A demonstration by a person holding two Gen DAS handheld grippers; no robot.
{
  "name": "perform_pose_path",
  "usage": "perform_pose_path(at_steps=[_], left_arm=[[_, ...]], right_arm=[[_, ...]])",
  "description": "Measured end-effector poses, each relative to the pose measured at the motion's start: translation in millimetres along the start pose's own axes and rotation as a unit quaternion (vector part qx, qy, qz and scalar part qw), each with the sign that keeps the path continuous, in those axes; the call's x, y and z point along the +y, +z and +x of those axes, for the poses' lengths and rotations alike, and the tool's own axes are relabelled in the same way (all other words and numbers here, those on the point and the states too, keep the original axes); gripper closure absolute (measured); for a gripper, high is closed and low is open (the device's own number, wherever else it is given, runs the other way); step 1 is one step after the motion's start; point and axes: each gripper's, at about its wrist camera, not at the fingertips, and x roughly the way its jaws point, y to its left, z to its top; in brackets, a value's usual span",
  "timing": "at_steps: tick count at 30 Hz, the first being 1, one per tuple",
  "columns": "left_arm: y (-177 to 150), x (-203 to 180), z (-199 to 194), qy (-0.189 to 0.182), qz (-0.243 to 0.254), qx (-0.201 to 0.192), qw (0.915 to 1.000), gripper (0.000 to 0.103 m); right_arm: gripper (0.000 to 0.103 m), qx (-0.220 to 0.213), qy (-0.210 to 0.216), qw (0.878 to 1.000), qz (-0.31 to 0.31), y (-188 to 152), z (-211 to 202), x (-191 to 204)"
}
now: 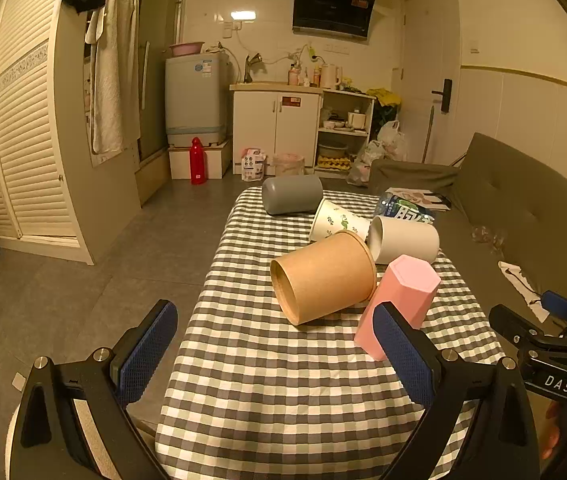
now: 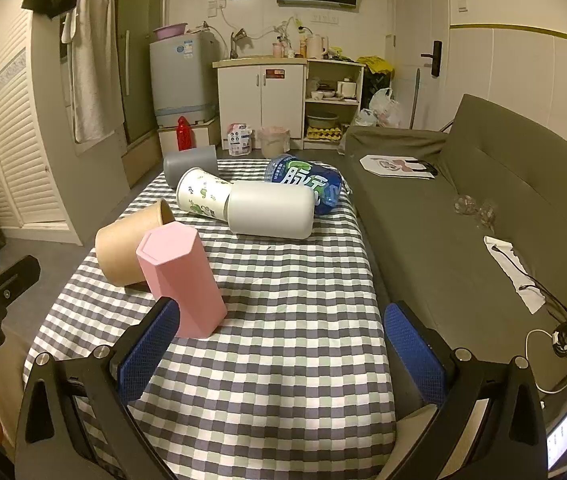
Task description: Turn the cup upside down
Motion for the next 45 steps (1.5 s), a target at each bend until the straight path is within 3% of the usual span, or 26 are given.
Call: perform_pose_path(at_steps=[45], left_arm=[[-0.9, -1.3, 1.2, 0.000, 0.001, 0.003, 1.0000, 0.002]], right_arm=[[0.000, 0.006, -0.002, 1.000, 0.000, -3.1, 2.0, -1.8]])
